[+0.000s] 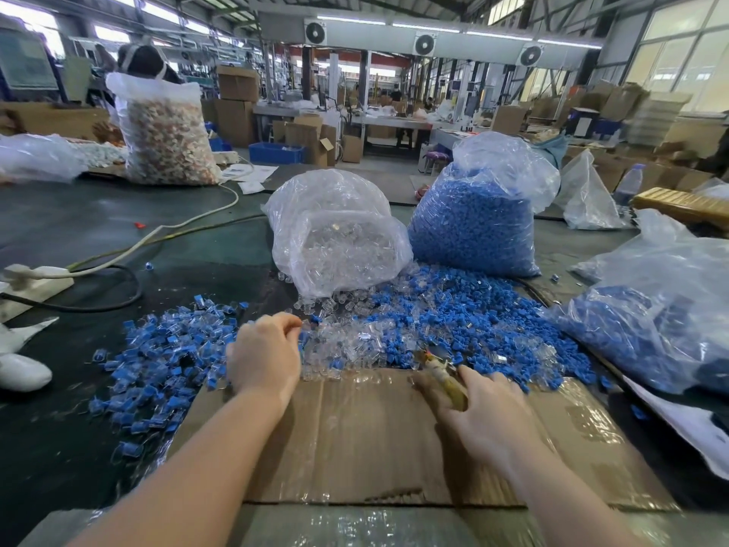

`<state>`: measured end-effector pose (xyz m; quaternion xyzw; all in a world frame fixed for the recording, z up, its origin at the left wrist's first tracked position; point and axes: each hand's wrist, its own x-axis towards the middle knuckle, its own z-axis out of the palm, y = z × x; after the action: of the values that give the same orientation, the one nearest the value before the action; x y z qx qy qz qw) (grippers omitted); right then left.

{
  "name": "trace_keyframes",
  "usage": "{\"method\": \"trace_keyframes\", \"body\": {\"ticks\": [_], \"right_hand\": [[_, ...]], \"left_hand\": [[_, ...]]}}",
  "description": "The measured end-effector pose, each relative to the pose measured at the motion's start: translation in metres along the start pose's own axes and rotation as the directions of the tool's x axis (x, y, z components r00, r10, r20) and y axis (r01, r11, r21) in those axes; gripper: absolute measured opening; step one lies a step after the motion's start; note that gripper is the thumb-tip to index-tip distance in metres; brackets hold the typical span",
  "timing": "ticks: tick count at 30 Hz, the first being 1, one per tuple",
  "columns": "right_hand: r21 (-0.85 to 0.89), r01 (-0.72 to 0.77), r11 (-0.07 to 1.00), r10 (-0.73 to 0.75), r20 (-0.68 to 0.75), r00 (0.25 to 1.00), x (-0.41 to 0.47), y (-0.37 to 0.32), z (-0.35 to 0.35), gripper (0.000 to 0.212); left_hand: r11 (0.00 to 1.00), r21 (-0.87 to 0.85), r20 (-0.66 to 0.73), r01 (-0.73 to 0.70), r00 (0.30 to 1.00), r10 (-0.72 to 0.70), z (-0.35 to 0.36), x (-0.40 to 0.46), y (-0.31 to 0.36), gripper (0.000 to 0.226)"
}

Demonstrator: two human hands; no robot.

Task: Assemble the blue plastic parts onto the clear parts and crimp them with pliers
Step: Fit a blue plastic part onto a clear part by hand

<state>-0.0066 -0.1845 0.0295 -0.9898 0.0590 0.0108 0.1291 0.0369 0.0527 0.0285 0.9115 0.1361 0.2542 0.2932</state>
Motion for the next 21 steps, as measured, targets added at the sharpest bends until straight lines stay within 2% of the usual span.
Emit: {"method": "trace_keyframes", "body": {"ticks": [1,3,6,10,13,16,18,21], "right_hand": [[-0.066,-0.022,0.998,0.021,-0.007,1.000,-0.001,0.005,0.002,0.058],[-0.139,-0.032,0.990,0.028,-0.031,0.999,-0.003,0.012,0.006,0.072],[-0.171,-0.013,0.985,0.003,-0.058,0.998,-0.006,0.017,0.013,0.070],[-0.181,0.006,0.983,-0.016,-0.055,0.998,-0.006,0.022,0.015,0.071],[-0.123,-0.011,0.992,0.007,-0.033,0.999,-0.003,0.023,0.013,0.067],[-0.051,-0.009,0.999,0.002,-0.139,0.990,0.007,0.028,0.007,0.054],[-0.021,0.004,1.000,-0.008,-0.227,0.974,0.018,0.033,0.002,0.039],[0.025,-0.030,0.999,0.035,-0.242,0.970,0.036,0.040,-0.002,0.028]], "left_hand": [[0.995,0.098,-0.020,-0.024,0.999,0.026,-0.002,0.004,-0.007,0.021],[0.964,0.262,-0.015,-0.038,0.999,0.044,-0.005,0.010,-0.020,0.024],[0.923,0.384,0.031,-0.030,0.999,0.020,-0.007,0.015,-0.036,0.028],[0.887,0.461,0.068,-0.031,0.998,0.000,-0.005,0.013,-0.041,0.033],[0.922,0.384,0.059,-0.056,0.998,0.036,0.001,0.007,-0.030,0.028],[0.983,0.126,0.038,-0.133,0.991,0.130,0.012,-0.006,-0.010,0.023],[0.982,-0.043,0.078,-0.182,0.980,0.185,0.022,-0.018,0.004,0.020],[0.964,-0.166,0.174,-0.208,0.956,0.236,0.041,-0.036,0.021,0.019]]}}
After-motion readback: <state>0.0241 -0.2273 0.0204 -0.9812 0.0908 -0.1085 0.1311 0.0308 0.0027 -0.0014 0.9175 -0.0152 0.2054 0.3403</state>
